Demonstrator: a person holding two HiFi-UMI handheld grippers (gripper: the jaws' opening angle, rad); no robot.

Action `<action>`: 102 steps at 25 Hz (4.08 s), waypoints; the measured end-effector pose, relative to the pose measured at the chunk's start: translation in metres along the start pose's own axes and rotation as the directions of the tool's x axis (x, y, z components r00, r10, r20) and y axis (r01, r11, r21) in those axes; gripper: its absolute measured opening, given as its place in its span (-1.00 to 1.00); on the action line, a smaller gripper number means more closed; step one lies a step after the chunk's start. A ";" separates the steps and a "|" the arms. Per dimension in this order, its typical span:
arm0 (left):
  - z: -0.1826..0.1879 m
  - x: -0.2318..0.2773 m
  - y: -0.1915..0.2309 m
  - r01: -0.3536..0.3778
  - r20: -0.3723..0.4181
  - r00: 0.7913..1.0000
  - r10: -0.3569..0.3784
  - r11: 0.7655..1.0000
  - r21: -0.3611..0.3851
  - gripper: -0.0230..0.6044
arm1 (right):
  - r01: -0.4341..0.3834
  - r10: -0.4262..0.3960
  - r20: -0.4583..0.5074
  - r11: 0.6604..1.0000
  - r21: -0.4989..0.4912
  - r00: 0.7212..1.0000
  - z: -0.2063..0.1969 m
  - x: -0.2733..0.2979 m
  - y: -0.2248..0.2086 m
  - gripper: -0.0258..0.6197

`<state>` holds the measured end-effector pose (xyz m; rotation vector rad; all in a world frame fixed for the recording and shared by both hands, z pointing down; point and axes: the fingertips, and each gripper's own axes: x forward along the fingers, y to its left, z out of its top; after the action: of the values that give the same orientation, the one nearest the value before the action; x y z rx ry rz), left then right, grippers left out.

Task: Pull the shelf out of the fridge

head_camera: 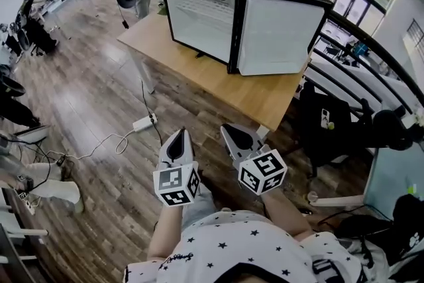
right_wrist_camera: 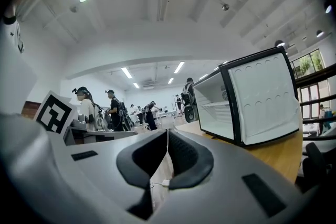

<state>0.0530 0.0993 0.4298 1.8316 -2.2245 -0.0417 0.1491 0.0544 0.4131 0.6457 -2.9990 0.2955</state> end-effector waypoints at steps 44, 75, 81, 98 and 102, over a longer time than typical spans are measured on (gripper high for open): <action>0.068 0.288 0.142 0.296 -0.104 0.950 -0.293 0.955 0.008 -0.90 | 0.248 -0.248 0.024 0.969 0.021 0.968 0.049 0.265 -0.121 -0.85; 0.102 0.492 0.096 0.361 -0.041 0.910 -0.411 0.840 -0.405 -0.90 | 0.116 -0.116 0.002 0.993 -0.017 0.993 0.070 0.343 -0.224 -0.85; 0.093 0.517 0.089 0.382 -0.010 0.867 -0.499 0.677 -0.629 -0.90 | 0.122 -0.122 0.001 0.993 0.007 0.993 0.065 0.346 -0.237 -0.85; 0.096 0.575 0.080 0.330 0.154 0.839 -0.522 0.263 -0.907 -0.31 | 0.141 -0.140 -0.022 0.989 0.046 0.990 0.047 0.340 -0.251 -0.85; 0.090 0.589 0.076 0.307 0.160 0.845 -0.510 0.217 -0.927 -0.33 | 0.149 -0.148 -0.019 0.988 0.046 0.989 0.046 0.336 -0.253 -0.85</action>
<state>-0.1408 -0.4680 0.4626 1.4795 -0.9756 -1.0130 -0.0527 -0.3162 0.4447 0.8618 -2.9162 0.3620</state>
